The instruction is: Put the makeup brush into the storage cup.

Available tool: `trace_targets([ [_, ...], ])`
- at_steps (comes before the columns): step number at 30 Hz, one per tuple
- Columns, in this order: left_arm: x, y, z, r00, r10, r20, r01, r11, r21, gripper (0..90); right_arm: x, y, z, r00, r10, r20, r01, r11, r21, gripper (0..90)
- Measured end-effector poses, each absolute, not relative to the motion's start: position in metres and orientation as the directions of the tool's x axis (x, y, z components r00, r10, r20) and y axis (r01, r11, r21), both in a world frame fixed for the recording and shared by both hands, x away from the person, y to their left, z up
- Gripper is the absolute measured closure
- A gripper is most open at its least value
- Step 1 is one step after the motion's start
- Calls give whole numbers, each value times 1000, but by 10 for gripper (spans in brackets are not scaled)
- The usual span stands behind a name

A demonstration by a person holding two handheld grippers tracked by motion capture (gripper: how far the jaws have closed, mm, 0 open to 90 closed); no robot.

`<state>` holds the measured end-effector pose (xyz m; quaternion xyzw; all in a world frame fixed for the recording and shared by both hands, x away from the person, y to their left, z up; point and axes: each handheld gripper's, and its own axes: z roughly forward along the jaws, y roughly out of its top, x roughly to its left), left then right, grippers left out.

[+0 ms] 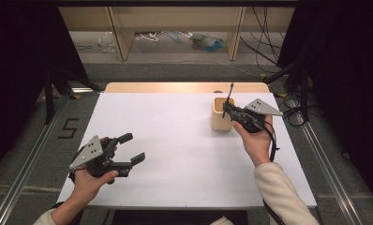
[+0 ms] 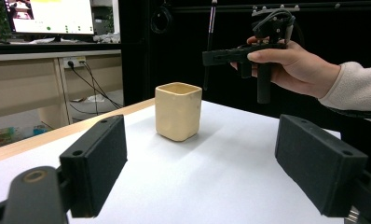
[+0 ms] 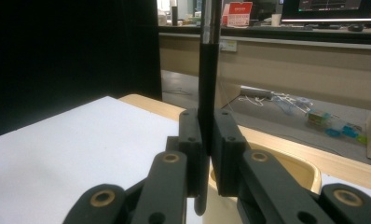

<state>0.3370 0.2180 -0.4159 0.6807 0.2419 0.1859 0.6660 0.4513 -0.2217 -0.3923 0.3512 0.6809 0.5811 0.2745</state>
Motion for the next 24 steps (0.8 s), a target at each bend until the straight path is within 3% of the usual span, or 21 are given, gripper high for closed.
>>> trace_targets([
  [24, 337, 217, -416, 815, 574, -74, 87, 5, 996, 166, 459, -220, -391, -594, 803, 41, 171, 76, 982, 841],
])
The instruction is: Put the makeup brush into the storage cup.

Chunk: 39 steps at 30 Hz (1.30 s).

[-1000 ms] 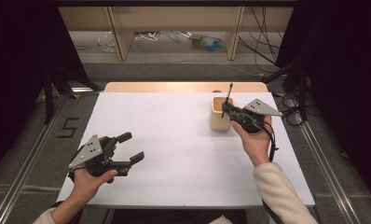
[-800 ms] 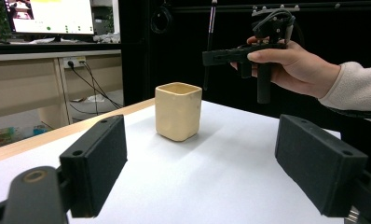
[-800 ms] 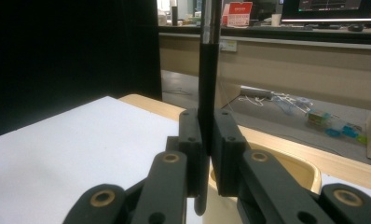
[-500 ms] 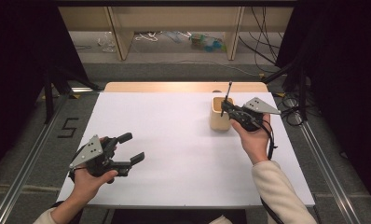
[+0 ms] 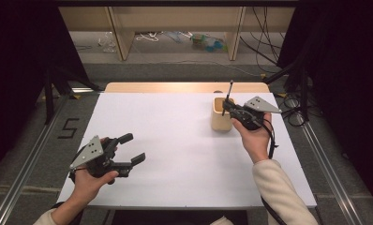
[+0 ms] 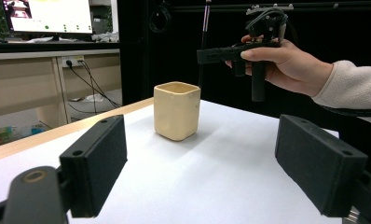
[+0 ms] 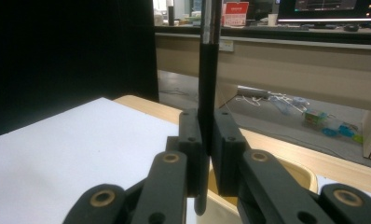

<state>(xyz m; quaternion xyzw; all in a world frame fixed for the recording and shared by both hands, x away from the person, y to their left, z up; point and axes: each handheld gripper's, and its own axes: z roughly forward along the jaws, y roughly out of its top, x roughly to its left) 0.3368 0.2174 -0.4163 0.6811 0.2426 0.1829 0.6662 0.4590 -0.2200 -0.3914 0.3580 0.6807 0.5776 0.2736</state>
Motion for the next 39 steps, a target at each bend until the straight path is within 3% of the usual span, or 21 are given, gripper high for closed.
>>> trace_targets([
  [39, 337, 217, -416, 817, 572, -77, 89, 8, 996, 166, 474, -221, -392, -568, 823, 30, 166, 79, 983, 841],
])
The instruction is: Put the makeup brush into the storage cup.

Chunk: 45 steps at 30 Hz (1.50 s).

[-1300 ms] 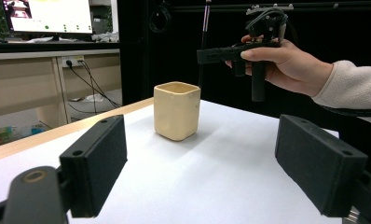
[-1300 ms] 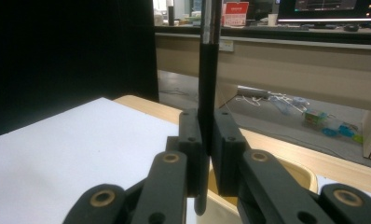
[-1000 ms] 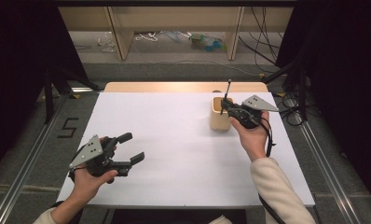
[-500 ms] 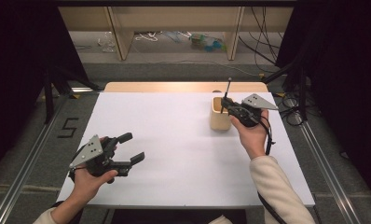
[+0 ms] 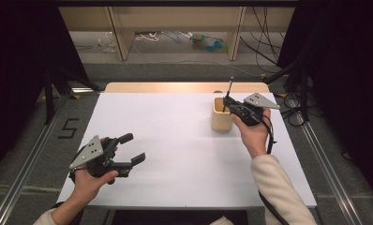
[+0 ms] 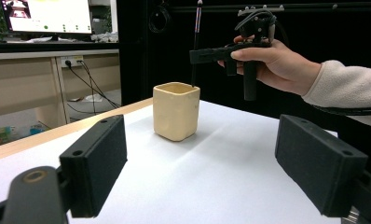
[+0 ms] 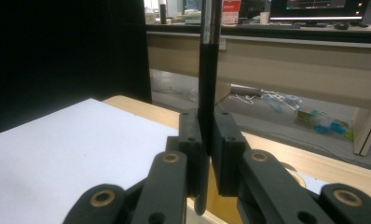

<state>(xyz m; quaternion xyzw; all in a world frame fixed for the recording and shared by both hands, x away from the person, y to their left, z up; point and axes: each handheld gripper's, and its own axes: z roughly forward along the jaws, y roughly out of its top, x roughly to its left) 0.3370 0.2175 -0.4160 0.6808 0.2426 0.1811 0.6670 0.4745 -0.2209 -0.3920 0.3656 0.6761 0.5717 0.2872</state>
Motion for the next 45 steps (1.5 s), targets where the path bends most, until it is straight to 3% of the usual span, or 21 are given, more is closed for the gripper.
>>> trace_targets([
  [45, 338, 218, -416, 818, 570, -76, 88, 7, 996, 166, 490, -224, -394, -536, 844, 32, 178, 76, 981, 840],
])
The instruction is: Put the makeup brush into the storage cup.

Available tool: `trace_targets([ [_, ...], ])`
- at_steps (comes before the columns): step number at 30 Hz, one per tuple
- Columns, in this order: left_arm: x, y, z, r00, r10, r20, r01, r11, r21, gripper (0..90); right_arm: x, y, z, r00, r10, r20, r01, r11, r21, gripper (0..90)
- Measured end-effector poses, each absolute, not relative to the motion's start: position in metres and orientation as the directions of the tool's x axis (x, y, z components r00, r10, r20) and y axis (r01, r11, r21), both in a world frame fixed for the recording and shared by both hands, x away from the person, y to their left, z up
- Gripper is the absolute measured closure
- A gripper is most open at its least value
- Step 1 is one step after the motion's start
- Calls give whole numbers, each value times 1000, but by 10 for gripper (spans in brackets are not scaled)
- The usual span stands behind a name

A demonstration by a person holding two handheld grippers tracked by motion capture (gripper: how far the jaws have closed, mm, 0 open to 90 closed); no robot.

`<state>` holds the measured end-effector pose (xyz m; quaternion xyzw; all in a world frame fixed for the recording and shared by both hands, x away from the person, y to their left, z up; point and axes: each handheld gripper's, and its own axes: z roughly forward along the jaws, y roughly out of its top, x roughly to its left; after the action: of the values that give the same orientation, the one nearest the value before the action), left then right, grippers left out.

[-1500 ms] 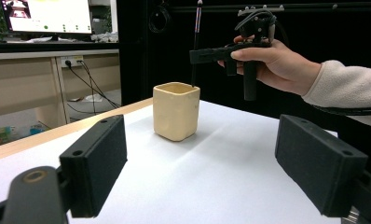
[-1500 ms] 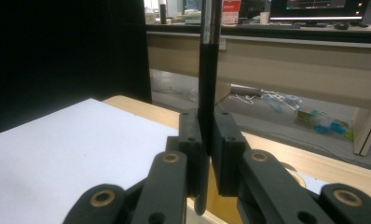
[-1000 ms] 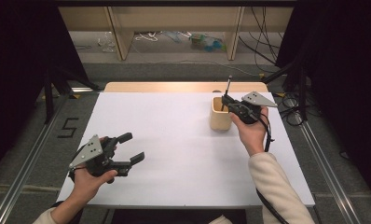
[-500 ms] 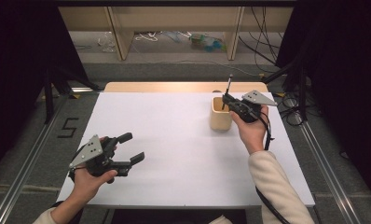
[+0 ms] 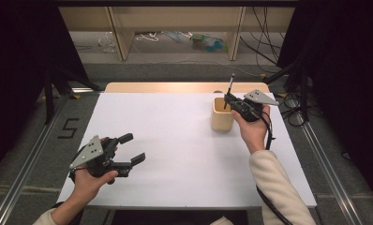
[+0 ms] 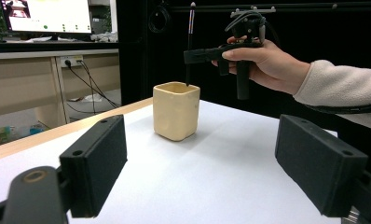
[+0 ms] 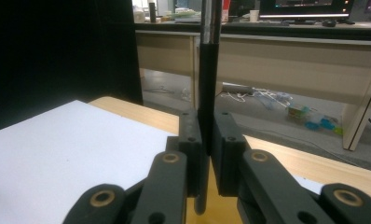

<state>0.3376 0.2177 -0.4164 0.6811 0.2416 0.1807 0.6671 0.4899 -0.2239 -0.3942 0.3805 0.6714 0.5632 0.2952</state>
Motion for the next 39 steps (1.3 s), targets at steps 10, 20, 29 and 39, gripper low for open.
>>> trace_targets([
  [10, 338, 218, -417, 817, 571, -77, 89, 7, 996, 166, 492, -223, -394, -533, 845, 31, 181, 78, 980, 840],
  [20, 338, 218, -417, 819, 569, -72, 85, 4, 996, 166, 495, -224, -395, -526, 850, 26, 189, 87, 978, 840],
  [29, 338, 218, -417, 818, 569, -77, 89, 7, 996, 166, 499, -223, -396, -524, 851, 35, 183, 72, 980, 840],
  [39, 338, 217, -417, 821, 566, -77, 86, 11, 996, 166, 502, -224, -396, -518, 855, 28, 193, 86, 977, 840],
])
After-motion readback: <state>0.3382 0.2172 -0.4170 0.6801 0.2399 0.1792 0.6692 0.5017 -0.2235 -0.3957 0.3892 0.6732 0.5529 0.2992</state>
